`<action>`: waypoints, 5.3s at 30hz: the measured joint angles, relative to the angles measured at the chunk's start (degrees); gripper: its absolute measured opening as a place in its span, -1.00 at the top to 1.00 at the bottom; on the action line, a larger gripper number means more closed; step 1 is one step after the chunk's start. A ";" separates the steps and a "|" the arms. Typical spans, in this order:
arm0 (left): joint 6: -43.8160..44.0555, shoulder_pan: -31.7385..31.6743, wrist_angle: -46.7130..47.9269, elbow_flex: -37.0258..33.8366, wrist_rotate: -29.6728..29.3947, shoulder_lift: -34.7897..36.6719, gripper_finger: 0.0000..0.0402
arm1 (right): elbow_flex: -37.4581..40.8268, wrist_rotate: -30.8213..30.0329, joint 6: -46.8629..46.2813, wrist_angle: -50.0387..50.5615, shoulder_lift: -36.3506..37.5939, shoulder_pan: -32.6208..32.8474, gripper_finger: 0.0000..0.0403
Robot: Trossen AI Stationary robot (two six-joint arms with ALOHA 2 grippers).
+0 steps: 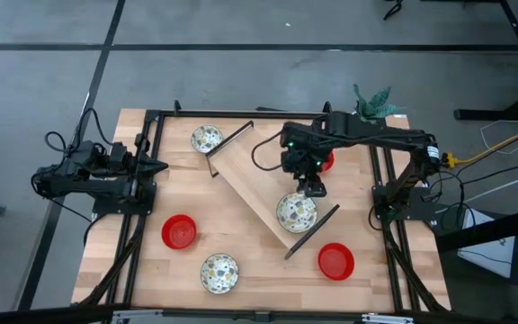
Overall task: Pick & Place Mini bowls
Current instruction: Put the top red bowl on the shelf
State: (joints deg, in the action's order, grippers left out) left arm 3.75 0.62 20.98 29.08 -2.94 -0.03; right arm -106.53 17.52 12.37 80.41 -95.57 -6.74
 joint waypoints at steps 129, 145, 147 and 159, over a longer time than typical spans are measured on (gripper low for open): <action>0.00 -0.02 -0.02 0.00 0.00 0.00 0.98 | 62.85 -30.11 -73.85 -38.11 20.92 -25.68 0.04; 0.00 -0.02 0.00 0.00 0.00 0.00 0.98 | 62.85 -31.02 -71.94 -41.71 16.05 -25.70 0.04; 0.00 -0.01 -0.03 0.01 0.00 0.00 0.98 | 62.85 -31.02 -71.94 -41.74 15.89 -25.70 0.04; 0.00 -0.01 -0.01 0.02 0.00 -0.01 0.98 | 62.85 -31.02 -70.43 -41.74 15.85 -25.70 0.41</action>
State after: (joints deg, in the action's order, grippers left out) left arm 3.75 0.61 20.97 29.10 -2.94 -0.04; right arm -43.68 -13.50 -58.06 38.67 -79.72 -32.45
